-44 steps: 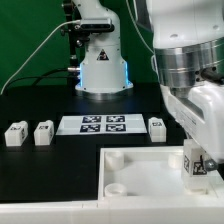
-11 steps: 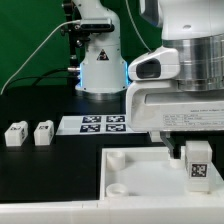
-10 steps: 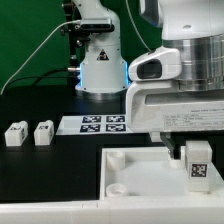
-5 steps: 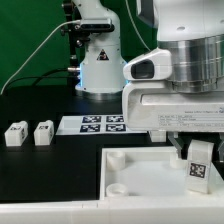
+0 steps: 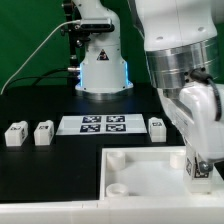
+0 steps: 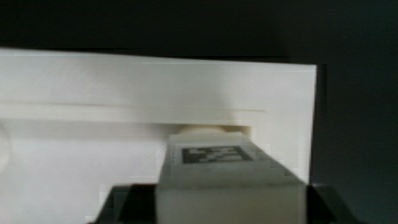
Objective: Assemble one leg
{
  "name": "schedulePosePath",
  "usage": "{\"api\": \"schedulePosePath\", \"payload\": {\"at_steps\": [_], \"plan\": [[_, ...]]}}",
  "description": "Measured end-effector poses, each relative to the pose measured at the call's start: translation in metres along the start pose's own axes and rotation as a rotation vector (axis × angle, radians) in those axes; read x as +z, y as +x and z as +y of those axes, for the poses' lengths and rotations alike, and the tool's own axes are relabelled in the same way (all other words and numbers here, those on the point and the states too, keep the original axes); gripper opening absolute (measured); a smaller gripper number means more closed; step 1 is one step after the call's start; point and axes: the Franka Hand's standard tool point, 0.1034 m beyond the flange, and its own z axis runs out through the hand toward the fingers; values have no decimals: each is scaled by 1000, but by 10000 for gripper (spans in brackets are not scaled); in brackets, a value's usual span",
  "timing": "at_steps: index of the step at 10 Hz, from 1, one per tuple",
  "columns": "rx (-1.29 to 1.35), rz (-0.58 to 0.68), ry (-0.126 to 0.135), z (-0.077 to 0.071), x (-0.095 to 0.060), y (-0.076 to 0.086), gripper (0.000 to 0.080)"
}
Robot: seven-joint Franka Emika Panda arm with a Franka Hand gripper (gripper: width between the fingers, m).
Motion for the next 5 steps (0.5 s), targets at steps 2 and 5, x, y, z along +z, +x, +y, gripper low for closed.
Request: {"api": "schedulePosePath", "payload": {"at_steps": [2,5], "plan": [[114,-1,1,0,0,0,296],[-342,1,-12,1,-5,-6,529]]}}
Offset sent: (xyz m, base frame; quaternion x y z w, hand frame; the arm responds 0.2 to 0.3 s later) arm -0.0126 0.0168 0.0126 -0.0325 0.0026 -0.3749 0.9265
